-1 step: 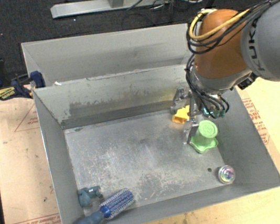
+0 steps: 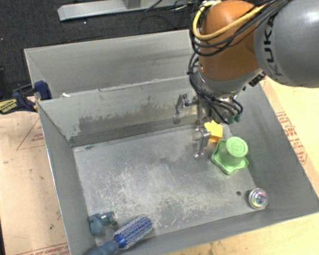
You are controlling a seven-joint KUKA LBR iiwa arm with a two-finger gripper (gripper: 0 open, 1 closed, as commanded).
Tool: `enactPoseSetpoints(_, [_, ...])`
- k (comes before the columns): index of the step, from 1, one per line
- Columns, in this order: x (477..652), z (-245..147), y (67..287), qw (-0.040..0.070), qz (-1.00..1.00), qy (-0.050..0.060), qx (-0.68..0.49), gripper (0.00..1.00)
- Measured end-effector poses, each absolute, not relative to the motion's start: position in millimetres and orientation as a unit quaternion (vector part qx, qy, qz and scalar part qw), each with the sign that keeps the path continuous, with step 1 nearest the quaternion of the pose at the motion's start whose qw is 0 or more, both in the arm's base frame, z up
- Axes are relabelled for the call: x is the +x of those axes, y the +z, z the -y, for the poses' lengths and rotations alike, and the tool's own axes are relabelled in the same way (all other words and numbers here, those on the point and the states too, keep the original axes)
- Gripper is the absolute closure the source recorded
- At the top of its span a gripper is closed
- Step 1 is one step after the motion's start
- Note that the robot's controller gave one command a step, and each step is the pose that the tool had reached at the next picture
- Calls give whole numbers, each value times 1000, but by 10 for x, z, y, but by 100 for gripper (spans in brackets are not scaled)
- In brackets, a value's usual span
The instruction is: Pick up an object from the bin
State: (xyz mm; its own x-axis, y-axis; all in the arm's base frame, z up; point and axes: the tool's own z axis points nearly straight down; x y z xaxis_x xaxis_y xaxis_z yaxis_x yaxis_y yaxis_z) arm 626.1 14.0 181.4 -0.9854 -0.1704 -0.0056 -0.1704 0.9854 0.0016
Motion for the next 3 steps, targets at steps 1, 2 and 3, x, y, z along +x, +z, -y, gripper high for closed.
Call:
enactPoseSetpoints(1, [6323, 661, 1443, 0, -984, -1, -179, 0])
enactPoseSetpoints(2, [6559, 884, 1232, 3, -972, 15, -233, 0])
enactPoseSetpoints(3, [6501, 1213, 2168, 5, -943, -2, -333, 0])
